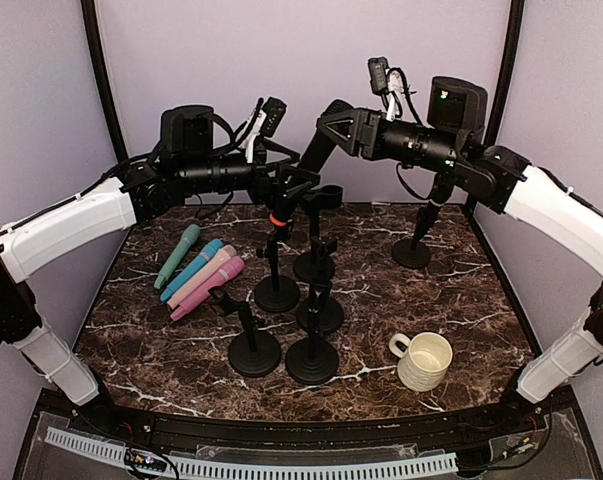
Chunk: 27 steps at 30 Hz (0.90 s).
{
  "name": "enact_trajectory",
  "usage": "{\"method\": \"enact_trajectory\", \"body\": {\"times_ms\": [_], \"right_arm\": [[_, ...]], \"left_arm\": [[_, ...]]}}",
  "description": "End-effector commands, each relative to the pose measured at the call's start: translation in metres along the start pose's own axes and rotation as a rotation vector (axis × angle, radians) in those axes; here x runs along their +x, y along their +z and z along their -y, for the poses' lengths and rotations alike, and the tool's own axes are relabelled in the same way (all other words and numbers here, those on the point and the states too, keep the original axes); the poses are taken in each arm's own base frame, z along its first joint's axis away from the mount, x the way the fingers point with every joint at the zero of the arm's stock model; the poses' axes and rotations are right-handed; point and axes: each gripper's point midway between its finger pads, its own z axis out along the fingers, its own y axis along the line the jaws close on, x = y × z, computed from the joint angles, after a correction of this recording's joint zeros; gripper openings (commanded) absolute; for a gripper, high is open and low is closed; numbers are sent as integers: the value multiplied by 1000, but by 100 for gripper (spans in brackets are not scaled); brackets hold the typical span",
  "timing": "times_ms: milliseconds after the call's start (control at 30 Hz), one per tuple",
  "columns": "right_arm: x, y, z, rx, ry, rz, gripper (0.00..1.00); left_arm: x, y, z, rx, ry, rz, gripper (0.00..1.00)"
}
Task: Remove the microphone from the stand
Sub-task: Pass from the right arm to the left
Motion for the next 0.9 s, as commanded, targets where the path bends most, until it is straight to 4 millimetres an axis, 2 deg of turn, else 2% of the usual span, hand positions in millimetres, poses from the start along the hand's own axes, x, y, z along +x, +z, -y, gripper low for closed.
{"method": "enact_trajectory", "body": {"times_ms": [0,200,533,567,667,733,800,867], "right_arm": [[-27,-2,-33,-142,-21,113,22],[-20,0,-38,-151,-45,91,23],[-14,2,-33,-121,-55,69,25],[-14,2,-32,-117,-56,71,28],[-15,-2,-28,-90,-54,85,51],[-18,-7,-24,-62,-52,100,75],[-22,-15,-19,-21,-56,116,85],[-28,-23,-11,36,-56,138,89]], "left_arm": [[11,-2,-7,-38,-49,-40,87],[11,-1,-6,-33,-47,-31,78],[5,-3,-5,-31,-37,-17,38],[5,-3,-5,-32,-35,-18,36],[7,-6,-3,-31,-26,-32,28],[9,-10,-7,-60,-21,-45,25],[11,-18,-13,-112,-14,-66,22],[16,-29,-23,-178,-10,-100,20]]}}
